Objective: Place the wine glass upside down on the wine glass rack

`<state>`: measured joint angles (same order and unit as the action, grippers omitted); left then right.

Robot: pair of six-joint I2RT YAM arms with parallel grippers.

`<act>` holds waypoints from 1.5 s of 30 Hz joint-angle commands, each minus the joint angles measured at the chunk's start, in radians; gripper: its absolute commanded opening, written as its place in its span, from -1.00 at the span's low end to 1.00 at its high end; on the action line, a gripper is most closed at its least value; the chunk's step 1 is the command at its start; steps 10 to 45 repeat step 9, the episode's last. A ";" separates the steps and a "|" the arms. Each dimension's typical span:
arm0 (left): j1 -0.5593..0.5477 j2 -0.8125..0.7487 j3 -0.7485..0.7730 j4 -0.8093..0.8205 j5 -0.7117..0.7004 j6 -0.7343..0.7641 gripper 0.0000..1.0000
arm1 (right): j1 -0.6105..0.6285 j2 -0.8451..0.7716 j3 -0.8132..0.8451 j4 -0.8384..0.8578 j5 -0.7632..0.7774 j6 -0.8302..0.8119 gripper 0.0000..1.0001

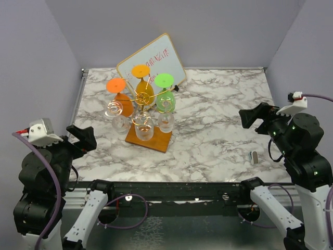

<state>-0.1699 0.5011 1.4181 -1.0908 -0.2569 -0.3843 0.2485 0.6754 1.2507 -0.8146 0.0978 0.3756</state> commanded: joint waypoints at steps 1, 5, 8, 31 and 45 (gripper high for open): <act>-0.018 -0.022 0.002 -0.076 -0.084 0.012 0.98 | 0.000 -0.051 0.013 -0.023 0.005 -0.031 1.00; -0.025 -0.035 -0.003 -0.086 -0.087 0.010 0.98 | 0.000 -0.063 -0.003 -0.016 -0.016 -0.029 1.00; -0.026 -0.038 -0.011 -0.086 -0.088 0.009 0.98 | 0.000 -0.055 -0.009 -0.024 -0.010 -0.030 1.00; -0.027 -0.037 -0.013 -0.086 -0.090 0.007 0.98 | 0.000 -0.054 -0.011 -0.024 -0.010 -0.027 1.00; -0.027 -0.037 -0.013 -0.086 -0.090 0.007 0.98 | 0.000 -0.054 -0.011 -0.024 -0.010 -0.027 1.00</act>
